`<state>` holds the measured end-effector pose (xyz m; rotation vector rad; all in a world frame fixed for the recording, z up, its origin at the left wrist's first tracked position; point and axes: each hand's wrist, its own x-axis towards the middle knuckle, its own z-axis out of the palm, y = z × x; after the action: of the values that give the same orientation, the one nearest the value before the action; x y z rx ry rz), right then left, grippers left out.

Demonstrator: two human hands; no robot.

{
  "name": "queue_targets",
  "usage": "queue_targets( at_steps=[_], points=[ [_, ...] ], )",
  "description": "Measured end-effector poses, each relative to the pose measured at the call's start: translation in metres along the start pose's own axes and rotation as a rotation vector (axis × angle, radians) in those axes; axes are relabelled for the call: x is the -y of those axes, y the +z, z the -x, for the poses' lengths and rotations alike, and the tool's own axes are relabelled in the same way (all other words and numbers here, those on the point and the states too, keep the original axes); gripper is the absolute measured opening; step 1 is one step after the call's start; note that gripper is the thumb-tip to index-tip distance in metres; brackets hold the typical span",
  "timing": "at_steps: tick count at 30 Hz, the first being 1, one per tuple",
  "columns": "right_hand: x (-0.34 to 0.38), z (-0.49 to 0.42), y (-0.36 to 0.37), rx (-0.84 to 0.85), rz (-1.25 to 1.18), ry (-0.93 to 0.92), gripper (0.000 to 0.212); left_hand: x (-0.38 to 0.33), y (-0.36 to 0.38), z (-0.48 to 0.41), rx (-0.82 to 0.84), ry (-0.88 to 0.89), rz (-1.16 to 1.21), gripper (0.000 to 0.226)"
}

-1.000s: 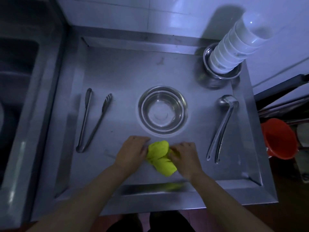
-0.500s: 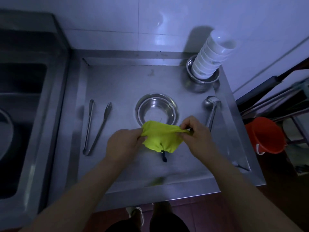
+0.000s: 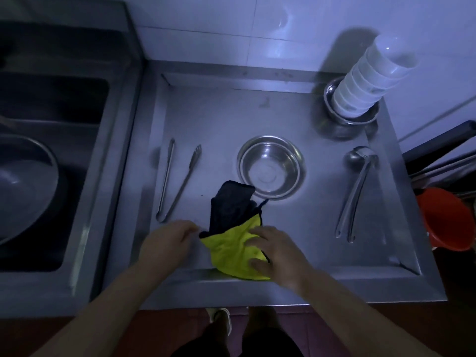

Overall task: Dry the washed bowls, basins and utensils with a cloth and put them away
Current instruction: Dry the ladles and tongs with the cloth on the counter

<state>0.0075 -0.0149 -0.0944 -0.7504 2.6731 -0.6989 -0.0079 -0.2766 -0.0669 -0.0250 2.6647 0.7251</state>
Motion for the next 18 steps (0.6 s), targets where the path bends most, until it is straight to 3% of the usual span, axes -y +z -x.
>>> queue_targets(
  at_steps=[2,5,14,18],
  points=[
    [-0.001,-0.022,0.037,0.046,0.219,-0.087,0.057,0.016,0.0,-0.002,-0.094,-0.048,-0.014,0.027],
    [0.006,-0.063,0.068,0.071,0.325,-0.151,0.061,0.035,0.001,-0.019,-0.203,-0.03,-0.115,0.025],
    [-0.005,-0.16,0.068,-0.087,0.386,0.091,0.066,0.06,0.011,-0.08,-0.327,-0.053,-0.405,0.024],
    [-0.015,-0.184,0.06,-0.095,0.4,0.142,0.068,0.057,-0.002,-0.086,-0.484,-0.041,-0.356,0.025]
  ],
)
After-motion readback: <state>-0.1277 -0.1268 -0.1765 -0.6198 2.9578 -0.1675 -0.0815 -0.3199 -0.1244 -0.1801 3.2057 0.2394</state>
